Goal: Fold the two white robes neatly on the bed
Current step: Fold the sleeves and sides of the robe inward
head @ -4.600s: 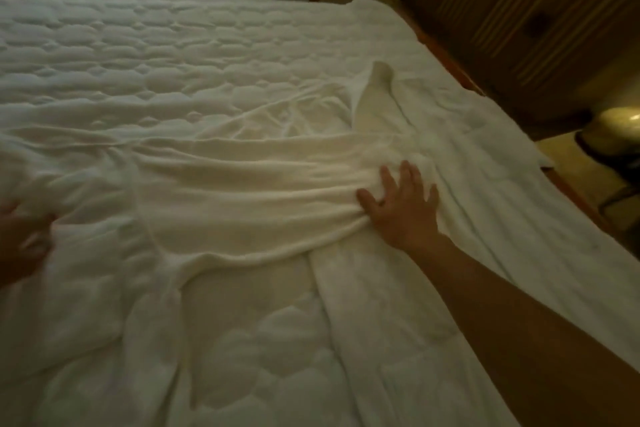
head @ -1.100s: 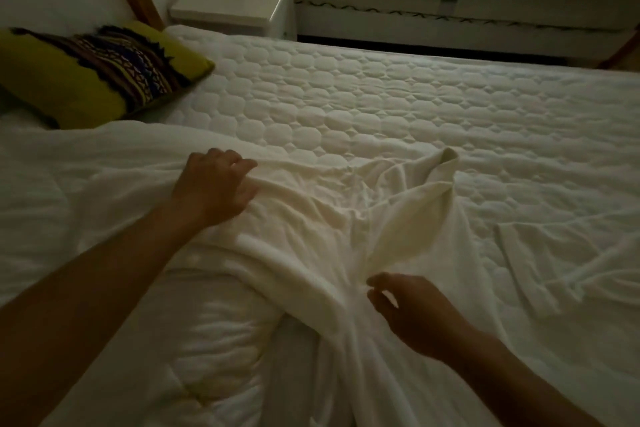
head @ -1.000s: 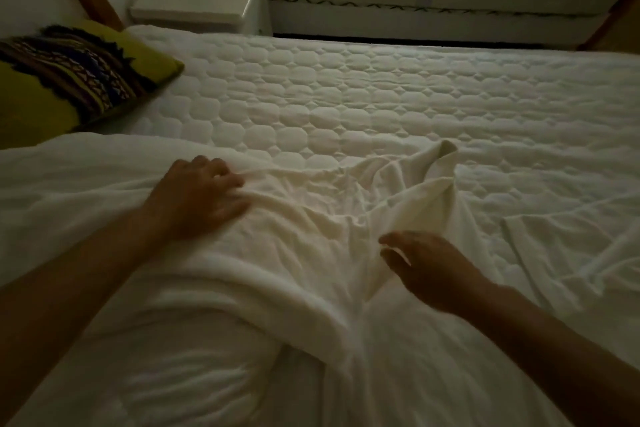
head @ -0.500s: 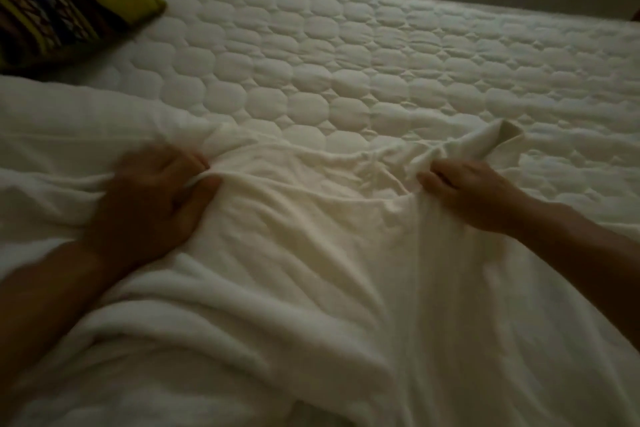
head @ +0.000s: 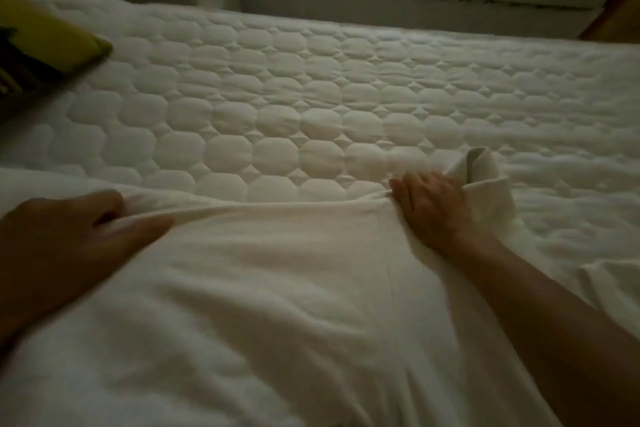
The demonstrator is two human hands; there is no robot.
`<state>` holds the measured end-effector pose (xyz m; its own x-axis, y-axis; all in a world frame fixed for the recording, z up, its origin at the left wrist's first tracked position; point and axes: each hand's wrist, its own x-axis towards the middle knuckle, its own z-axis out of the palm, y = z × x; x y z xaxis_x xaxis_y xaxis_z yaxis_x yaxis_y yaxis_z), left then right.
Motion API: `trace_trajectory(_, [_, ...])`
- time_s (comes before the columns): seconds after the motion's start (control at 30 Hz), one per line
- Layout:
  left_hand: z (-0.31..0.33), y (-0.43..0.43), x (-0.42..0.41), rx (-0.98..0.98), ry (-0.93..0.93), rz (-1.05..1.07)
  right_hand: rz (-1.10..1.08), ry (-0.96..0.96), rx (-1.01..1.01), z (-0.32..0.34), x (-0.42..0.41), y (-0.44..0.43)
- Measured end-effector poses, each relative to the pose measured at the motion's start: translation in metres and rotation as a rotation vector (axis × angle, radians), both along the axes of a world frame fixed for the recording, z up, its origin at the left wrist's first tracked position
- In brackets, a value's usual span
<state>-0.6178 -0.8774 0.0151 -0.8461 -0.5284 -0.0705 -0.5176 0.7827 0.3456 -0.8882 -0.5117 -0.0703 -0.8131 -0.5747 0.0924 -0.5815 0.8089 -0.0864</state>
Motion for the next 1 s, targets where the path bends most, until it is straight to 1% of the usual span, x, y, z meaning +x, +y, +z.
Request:
trace_trajectory(0.07, [-0.014, 0.002, -0.001, -0.054, -0.004, -0.083, 0.008, 0.102, -0.094, -0.014, -0.007, 0.002])
trace_trajectory(0.1, [-0.020, 0.004, -0.002, -0.107, -0.009, -0.125, 0.025, 0.124, -0.097, -0.018, -0.008, 0.001])
trace_trajectory(0.23, [-0.027, 0.011, -0.005, -0.229, -0.021, -0.071, 0.042, 0.130, -0.047, -0.016, -0.013, 0.001])
trace_trajectory(0.27, [-0.026, 0.014, -0.005, -0.224, -0.006, -0.037, 0.021, 0.112, -0.019, -0.010, -0.009, -0.002])
trace_trajectory(0.33, [-0.026, 0.016, -0.009, -0.165, 0.056, 0.040, -0.023, 0.087, 0.116, 0.004, 0.000, -0.009])
trace_trajectory(0.4, [-0.014, 0.023, -0.008, -0.165, 0.024, -0.014, -0.084, 0.058, 0.233, 0.025, 0.018, -0.023])
trace_trajectory(0.43, [-0.008, 0.026, -0.004, -0.171, -0.006, -0.055, -0.106, 0.069, 0.251, 0.034, 0.030, -0.030])
trace_trajectory(0.47, [0.001, 0.027, -0.001, -0.160, -0.009, -0.078, -0.128, 0.053, 0.201, 0.042, 0.044, -0.038])
trace_trajectory(0.5, [0.014, 0.028, 0.005, -0.134, -0.012, -0.091, -0.132, 0.002, 0.050, 0.050, 0.064, -0.048])
trace_trajectory(0.53, [0.028, 0.027, 0.012, -0.133, -0.019, -0.127, -0.092, -0.045, -0.133, 0.060, 0.090, -0.058])
trace_trajectory(0.6, [0.051, 0.020, 0.033, -0.209, -0.103, -0.210, 0.069, -0.122, -0.455, 0.082, 0.155, -0.072])
trace_trajectory(0.63, [0.059, 0.012, 0.045, -0.263, -0.121, -0.227, 0.146, -0.157, -0.552, 0.093, 0.188, -0.075])
trace_trajectory(0.67, [0.066, 0.001, 0.060, -0.304, -0.112, -0.216, 0.203, -0.212, -0.595, 0.103, 0.221, -0.073])
trace_trajectory(0.7, [0.071, -0.010, 0.074, -0.322, -0.097, -0.176, 0.253, -0.257, -0.590, 0.107, 0.249, -0.069])
trace_trajectory(0.77, [0.077, -0.033, 0.098, -0.293, -0.022, -0.067, 0.332, -0.268, -0.512, 0.102, 0.288, -0.059])
trace_trajectory(0.87, [0.084, -0.053, 0.112, -0.210, 0.112, 0.119, 0.348, -0.222, -0.414, 0.096, 0.314, -0.054])
trace_trajectory(0.97, [0.089, -0.036, 0.127, -0.238, 0.226, 0.351, 0.344, -0.216, -0.466, 0.101, 0.323, -0.064])
trace_trajectory(1.0, [0.091, -0.020, 0.138, -0.236, 0.258, 0.385, 0.341, -0.240, -0.495, 0.102, 0.324, -0.069])
